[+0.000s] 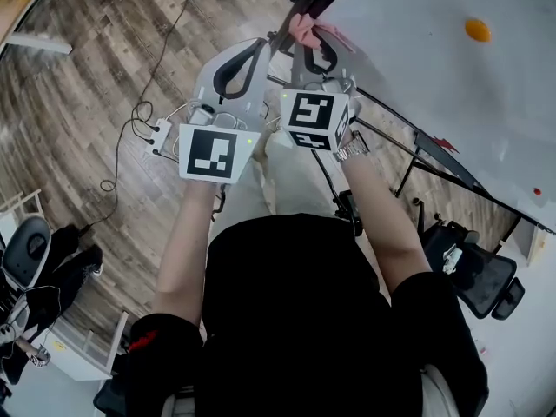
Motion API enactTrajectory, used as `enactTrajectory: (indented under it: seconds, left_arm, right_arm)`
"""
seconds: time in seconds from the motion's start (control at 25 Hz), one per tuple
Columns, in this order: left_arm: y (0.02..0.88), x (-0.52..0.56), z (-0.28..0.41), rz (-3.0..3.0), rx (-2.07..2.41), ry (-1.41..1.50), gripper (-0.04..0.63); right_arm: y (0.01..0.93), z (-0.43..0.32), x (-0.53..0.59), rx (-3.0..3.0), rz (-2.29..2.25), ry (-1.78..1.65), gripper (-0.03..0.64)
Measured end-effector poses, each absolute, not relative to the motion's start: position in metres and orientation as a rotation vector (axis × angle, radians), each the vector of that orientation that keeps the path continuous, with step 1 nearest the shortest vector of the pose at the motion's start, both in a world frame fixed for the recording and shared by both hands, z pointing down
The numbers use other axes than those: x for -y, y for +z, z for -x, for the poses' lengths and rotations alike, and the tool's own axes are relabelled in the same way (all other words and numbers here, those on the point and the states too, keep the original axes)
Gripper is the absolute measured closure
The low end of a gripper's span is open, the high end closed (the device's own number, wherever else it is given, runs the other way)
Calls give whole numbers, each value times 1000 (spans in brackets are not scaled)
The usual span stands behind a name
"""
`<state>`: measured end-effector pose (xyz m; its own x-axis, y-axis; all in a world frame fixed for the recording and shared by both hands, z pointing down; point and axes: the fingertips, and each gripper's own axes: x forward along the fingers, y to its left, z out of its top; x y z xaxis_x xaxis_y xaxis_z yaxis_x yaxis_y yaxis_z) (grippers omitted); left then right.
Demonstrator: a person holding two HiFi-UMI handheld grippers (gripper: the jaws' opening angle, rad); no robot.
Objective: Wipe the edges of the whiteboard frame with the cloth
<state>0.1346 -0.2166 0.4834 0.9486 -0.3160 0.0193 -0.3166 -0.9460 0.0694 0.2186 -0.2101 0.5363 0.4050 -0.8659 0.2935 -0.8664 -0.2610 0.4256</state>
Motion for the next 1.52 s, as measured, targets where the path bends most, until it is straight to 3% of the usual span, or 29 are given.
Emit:
enactTrajectory:
  seconds: [1.52]
  left_arm:
    - [531, 215, -132, -2971, 515, 97, 594]
  right_arm:
    - [581, -220, 218, 1491, -2087, 54, 588]
